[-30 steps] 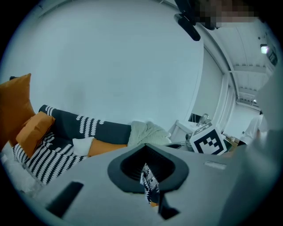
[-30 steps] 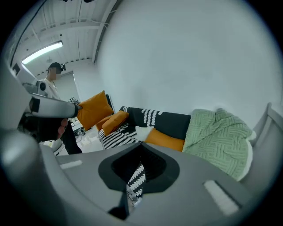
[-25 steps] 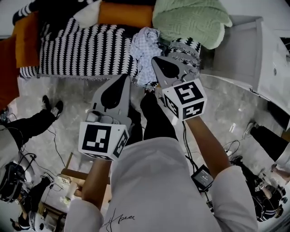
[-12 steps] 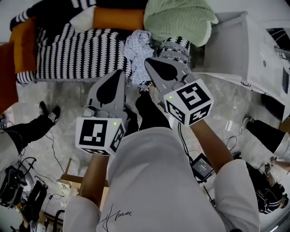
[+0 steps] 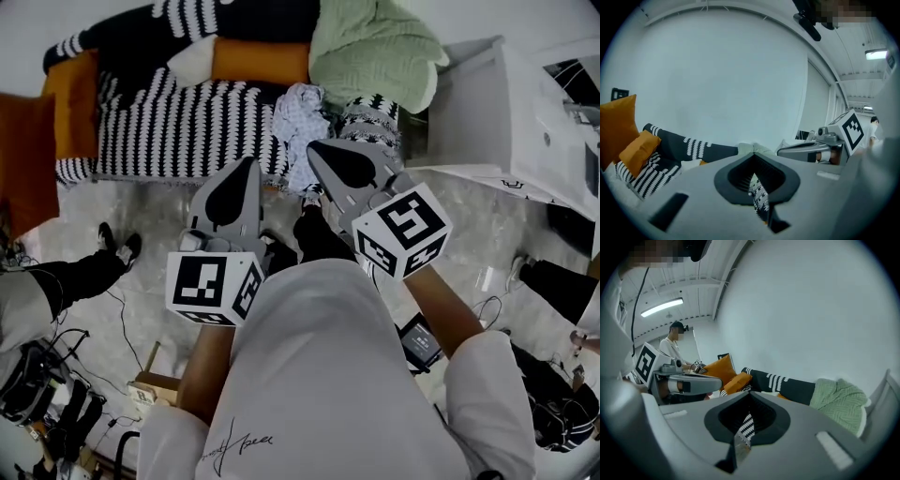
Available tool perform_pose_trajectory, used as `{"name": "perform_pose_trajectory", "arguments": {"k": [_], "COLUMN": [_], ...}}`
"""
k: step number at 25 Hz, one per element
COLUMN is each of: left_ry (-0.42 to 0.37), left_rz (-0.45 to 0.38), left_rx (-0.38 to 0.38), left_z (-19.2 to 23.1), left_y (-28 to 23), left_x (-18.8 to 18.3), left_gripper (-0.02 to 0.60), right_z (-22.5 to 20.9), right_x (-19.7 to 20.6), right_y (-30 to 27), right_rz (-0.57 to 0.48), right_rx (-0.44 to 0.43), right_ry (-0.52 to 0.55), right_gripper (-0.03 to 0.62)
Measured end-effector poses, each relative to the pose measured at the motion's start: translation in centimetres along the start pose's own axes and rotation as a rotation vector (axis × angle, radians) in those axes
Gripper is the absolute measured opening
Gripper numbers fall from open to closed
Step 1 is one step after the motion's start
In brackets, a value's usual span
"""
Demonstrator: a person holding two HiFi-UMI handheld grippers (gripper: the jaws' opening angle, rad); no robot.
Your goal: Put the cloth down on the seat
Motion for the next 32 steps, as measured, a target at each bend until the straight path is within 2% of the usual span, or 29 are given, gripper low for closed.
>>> {"name": "perform_pose_trajectory", "arguments": {"k": [11, 19, 32], "left_ry": [-0.038, -0.011, -0.028], "left_rz": [-0.057, -0.073, -0.128], "left_rx": [0.020, 0.027, 0.034], "left_z": [-1.0, -0.9, -2.2], "left_y": [2.3, 4.9, 7.6], "left_x": [-1.1, -1.2, -1.9], "left_gripper": [0.002, 0.002, 0.002], "right_z": [2.9, 5.2, 8.0], "right_x": [-1.3, -2.2, -2.5], "right_y": [2.2, 4.2, 5.9], "right_rz": [-0.062, -0.105, -0.140], "right_rx": [0.023, 0.044, 0.086], "right_ry": [-0.001, 0.000, 0.023], "right_gripper": [0.003, 0.003, 0.003]}}
Point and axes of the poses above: the fingertips, and each gripper's own axes: y backward along the fingers, z to its left, x out of its underside, the point moved 1 cm from there along y, backward along the fingers, and after that the axes turned 6 degrees about z, right-handed, at the moved point
